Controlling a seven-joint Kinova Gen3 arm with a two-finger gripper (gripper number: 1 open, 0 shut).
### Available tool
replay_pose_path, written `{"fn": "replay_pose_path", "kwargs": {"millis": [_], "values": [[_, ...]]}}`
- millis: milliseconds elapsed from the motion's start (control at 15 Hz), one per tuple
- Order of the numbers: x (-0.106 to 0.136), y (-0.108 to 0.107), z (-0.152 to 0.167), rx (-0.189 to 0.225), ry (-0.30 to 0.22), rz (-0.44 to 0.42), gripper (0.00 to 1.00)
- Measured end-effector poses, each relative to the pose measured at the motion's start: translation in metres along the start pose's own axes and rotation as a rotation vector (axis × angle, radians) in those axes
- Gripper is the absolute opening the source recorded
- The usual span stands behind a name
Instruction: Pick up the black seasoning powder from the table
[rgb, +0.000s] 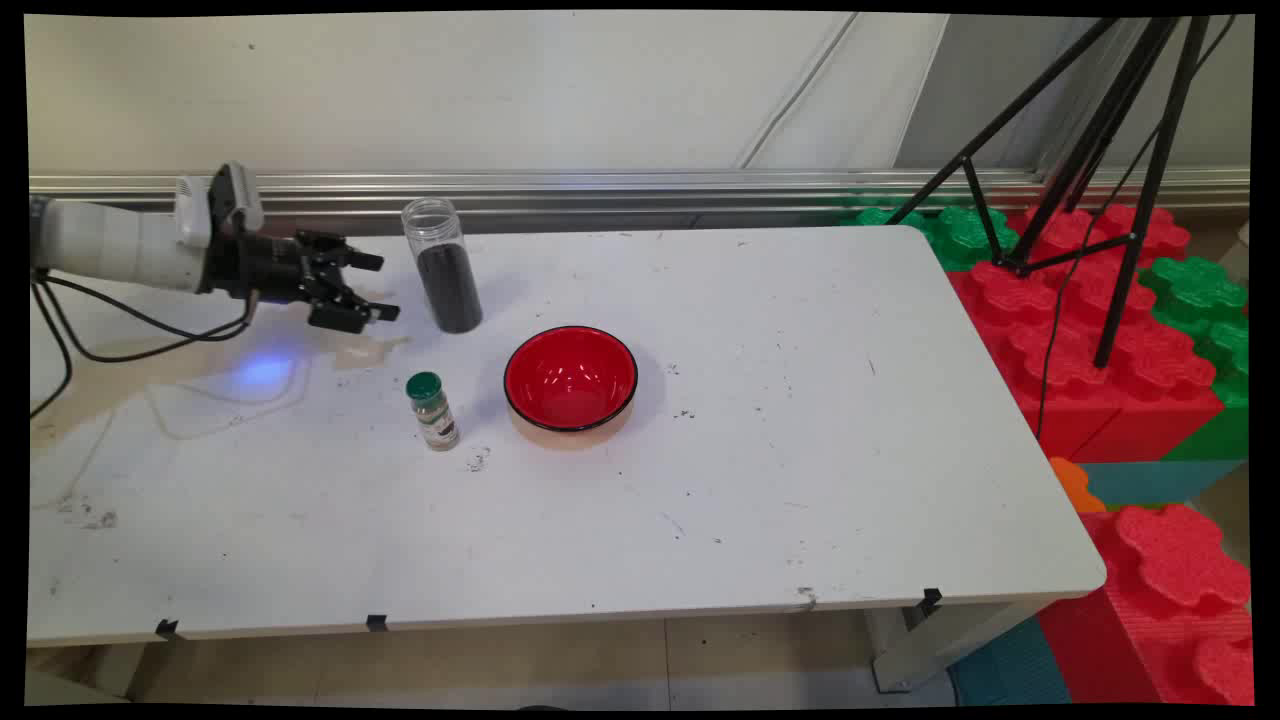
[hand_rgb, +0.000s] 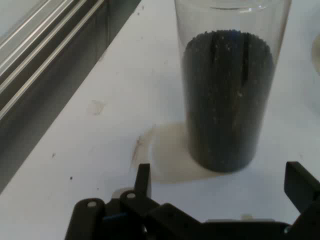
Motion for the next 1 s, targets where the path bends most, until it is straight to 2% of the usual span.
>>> {"fn": "replay_pose_path", "kwargs": {"millis": [1000], "values": [[-0.010, 0.003, 0.076, -0.020, 0.121, -0.026, 1.00]]}}
